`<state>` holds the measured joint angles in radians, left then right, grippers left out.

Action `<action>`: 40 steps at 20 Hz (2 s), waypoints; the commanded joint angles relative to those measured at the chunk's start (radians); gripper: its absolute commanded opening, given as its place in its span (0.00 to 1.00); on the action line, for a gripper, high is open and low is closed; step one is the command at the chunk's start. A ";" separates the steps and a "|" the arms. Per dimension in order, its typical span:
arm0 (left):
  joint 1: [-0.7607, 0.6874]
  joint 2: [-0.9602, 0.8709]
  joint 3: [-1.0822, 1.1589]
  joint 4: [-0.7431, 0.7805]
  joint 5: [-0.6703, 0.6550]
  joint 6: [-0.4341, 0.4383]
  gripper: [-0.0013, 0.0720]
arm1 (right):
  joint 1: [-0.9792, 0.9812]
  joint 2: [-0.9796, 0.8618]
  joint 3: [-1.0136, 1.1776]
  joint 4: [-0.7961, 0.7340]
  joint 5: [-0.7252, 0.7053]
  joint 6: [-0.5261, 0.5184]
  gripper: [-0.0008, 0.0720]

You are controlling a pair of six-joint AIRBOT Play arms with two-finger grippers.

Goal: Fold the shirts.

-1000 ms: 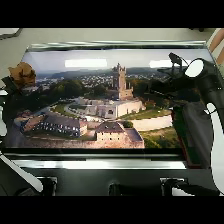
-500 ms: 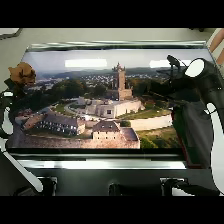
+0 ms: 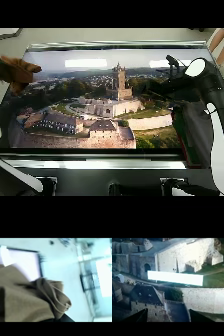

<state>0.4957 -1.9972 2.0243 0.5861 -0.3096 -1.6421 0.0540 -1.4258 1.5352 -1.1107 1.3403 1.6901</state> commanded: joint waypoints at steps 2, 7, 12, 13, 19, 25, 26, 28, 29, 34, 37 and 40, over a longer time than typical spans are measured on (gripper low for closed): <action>-0.066 0.340 -0.009 0.094 -0.289 0.412 0.05 | -0.002 0.009 0.008 0.003 -0.051 0.000 0.83; -0.294 0.666 -0.044 0.284 -0.649 0.374 0.05 | -0.002 0.125 0.014 -0.026 0.035 -0.024 0.83; -0.710 0.741 -0.057 0.579 -1.034 0.192 0.05 | -0.002 0.296 0.014 -0.157 0.128 -0.038 0.83; -0.797 0.738 -0.089 0.626 -1.046 0.164 0.05 | -0.002 0.328 0.014 -0.187 0.145 -0.038 0.83; -1.182 0.694 -0.460 0.759 -0.920 0.043 0.05 | -0.002 0.442 0.014 -0.339 0.245 -0.054 0.83; -1.213 0.618 -0.723 0.859 -0.905 0.043 0.23 | -0.002 0.407 0.011 -0.328 0.311 -0.040 0.83; -1.188 0.620 -0.717 0.864 -0.908 0.044 0.57 | -0.002 0.389 0.011 -0.325 0.315 -0.033 0.84; -1.110 0.640 -0.676 0.879 -0.922 0.046 0.96 | -0.002 0.338 0.011 -0.325 0.313 -0.030 0.84; -1.057 0.661 -0.654 0.881 -0.923 0.052 0.96 | -0.002 0.306 0.010 -0.325 0.304 -0.030 0.86; -0.783 0.757 -0.718 0.722 -1.015 0.167 0.92 | -0.073 0.101 -0.146 -0.249 0.305 -0.060 0.93; -0.718 0.804 -0.922 0.489 -0.982 0.276 0.92 | -0.127 0.024 -0.245 -0.089 0.261 -0.082 0.93; -0.761 0.805 -1.113 0.378 -0.852 0.339 0.92 | -0.124 -0.023 -0.288 -0.079 0.202 -0.084 0.93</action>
<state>-0.2695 -1.2072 1.0679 1.1236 -1.2514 -1.3888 -0.0540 -1.3911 1.3022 -1.2564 1.5917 1.6184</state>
